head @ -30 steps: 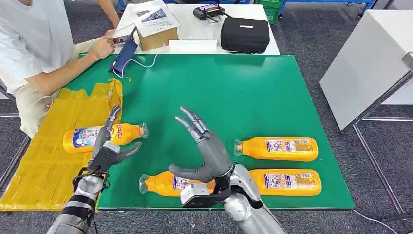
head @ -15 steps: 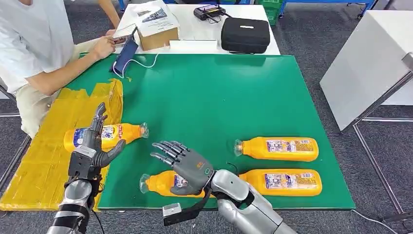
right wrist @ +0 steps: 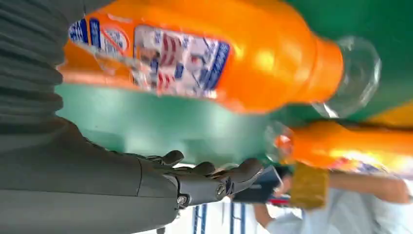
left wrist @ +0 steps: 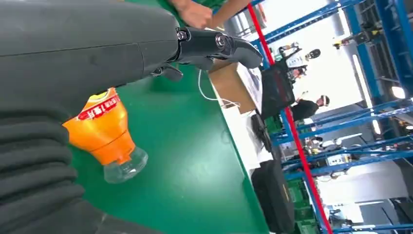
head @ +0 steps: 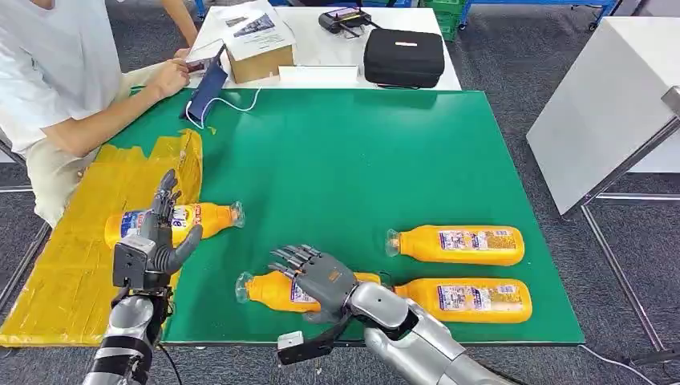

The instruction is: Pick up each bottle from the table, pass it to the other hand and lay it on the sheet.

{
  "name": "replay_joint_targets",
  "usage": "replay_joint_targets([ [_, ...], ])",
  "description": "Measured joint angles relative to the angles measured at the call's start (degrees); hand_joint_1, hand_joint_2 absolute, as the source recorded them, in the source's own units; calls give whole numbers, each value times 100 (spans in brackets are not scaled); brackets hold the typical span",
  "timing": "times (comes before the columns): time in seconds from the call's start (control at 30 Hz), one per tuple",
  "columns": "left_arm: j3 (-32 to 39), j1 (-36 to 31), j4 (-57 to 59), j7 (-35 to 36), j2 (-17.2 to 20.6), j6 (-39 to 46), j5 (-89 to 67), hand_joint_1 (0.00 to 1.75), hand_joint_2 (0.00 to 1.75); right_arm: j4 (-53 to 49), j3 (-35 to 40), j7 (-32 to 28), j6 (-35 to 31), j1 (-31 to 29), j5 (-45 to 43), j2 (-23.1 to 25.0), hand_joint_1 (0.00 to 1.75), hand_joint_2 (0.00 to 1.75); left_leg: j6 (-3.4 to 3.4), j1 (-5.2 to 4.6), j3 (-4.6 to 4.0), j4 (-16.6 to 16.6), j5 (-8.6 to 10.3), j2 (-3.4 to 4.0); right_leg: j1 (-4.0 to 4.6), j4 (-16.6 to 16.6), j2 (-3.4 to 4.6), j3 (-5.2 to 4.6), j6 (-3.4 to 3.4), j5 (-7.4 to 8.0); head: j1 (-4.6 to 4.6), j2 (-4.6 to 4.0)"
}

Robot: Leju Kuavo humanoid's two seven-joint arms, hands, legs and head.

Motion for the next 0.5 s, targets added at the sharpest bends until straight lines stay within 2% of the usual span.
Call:
replay_joint_targets([
  [0.5, 2, 158, 0, 70, -28, 17, 33, 0, 175, 376, -18, 433, -120, -37, 256, -15, 0, 175, 0, 0, 0, 0, 0, 1, 1, 0, 0, -1, 0, 0, 0, 0],
])
